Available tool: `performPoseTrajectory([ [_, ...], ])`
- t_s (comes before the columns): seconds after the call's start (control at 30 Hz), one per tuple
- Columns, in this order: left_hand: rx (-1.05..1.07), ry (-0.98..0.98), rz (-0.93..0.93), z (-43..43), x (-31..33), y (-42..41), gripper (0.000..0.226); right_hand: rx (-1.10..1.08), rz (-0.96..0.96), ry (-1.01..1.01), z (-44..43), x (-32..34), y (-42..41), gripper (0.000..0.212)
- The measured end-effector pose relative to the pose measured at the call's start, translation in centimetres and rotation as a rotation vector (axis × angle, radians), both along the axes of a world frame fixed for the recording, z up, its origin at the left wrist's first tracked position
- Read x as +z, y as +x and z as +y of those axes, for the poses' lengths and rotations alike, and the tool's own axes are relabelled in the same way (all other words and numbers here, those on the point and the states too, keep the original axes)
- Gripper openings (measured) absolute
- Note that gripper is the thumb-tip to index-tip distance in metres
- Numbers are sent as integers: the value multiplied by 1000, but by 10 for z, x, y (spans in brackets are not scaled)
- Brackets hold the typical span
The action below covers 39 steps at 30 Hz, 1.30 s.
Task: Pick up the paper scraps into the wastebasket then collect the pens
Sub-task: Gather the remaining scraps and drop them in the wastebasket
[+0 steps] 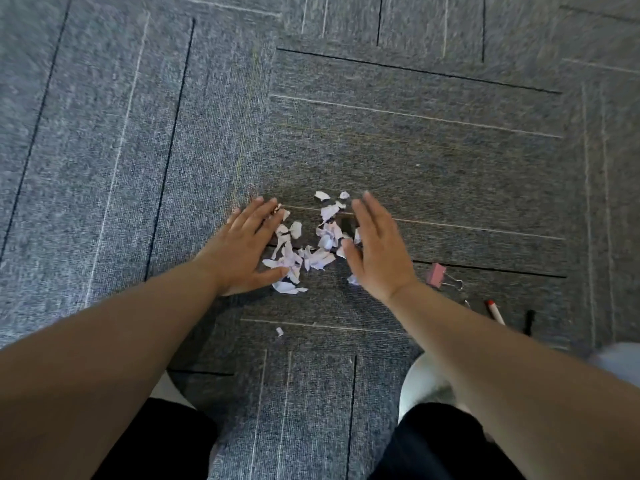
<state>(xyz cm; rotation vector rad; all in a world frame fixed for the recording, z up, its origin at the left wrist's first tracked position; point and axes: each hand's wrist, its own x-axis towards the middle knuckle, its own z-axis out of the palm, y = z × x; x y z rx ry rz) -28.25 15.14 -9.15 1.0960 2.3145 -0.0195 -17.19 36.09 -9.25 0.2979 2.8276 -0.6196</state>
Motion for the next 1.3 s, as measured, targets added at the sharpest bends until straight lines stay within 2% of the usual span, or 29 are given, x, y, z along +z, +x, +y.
performPoseTrajectory([
  [0.1,25,22,24,3,0,-4,94,1,-180,47,14,-3,-32,72],
  [0.27,-53,-22,-11,22,-1,-14,97,258,-231,68,-6,-6,-58,68],
  [0.4,-175,-28,-12,9,-3,-9,90,471,-216,48,-12,-1,-39,62],
  [0.47,-241,33,-9,-8,-4,-2,85,525,-153,1,-9,1,-23,60],
  [0.6,-287,157,71,-37,-7,8,87,396,14,51,2,0,4,49],
  [0.67,-224,133,82,-50,-13,13,97,319,-8,112,9,-4,18,63],
  [0.8,-68,-20,59,-52,-19,35,123,247,-213,194,13,-15,38,97],
  [0.93,-82,-10,101,-32,-27,55,121,358,-219,193,-7,-18,34,117],
  [1.0,-65,44,114,-26,-29,54,108,412,-189,161,-13,-17,27,121],
  [1.13,136,122,128,-16,-23,39,75,456,-103,165,-8,-17,26,119],
  [1.23,175,103,72,-17,-19,31,77,422,-95,174,1,-18,30,116],
  [1.3,18,92,52,-22,-19,32,93,418,-96,174,2,-20,30,115],
])
